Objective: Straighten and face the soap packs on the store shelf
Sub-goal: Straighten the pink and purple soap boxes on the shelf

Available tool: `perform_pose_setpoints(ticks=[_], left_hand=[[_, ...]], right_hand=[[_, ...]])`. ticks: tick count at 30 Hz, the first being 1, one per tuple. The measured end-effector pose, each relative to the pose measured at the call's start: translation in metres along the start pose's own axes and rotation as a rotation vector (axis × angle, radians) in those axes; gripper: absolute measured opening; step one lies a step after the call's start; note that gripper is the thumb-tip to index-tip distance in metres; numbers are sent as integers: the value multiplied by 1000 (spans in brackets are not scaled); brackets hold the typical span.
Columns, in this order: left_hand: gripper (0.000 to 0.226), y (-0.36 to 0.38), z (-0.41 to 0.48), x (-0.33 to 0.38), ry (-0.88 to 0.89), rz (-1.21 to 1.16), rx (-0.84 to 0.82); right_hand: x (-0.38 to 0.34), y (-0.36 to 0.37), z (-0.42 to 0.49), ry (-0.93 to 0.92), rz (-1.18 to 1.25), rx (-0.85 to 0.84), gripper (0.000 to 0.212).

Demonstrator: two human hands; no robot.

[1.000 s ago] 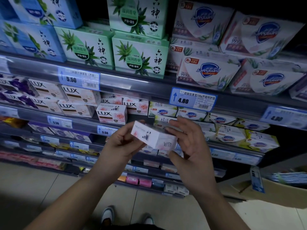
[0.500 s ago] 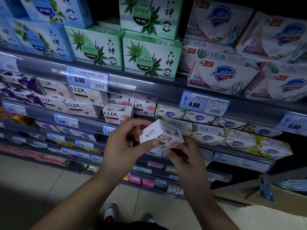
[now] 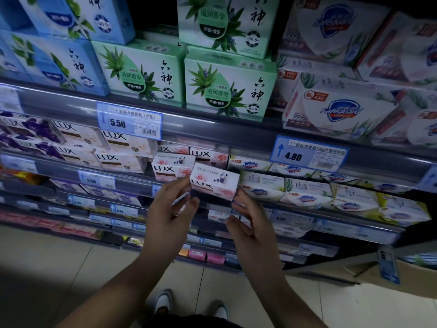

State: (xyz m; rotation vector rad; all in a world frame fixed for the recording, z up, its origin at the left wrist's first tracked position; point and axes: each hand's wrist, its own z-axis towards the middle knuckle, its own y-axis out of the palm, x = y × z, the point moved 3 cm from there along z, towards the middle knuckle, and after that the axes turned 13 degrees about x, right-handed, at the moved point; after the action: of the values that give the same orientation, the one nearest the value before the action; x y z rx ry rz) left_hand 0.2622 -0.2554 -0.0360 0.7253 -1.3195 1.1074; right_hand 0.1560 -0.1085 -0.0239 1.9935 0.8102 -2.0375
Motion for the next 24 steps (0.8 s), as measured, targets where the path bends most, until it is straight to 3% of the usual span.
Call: perform_pose_setpoints(ticks=[4,11,24], left_hand=[[49,2,3,-5,-64,-19,-100],[52,3,2,-13,24,114,-122],[60,10,10,-11,76,209,-143]], right_hand=[[4,7,1,28,2,2,60],[12,16,4,119,-11,-10,64],[4,24,8,64,35,22,65]])
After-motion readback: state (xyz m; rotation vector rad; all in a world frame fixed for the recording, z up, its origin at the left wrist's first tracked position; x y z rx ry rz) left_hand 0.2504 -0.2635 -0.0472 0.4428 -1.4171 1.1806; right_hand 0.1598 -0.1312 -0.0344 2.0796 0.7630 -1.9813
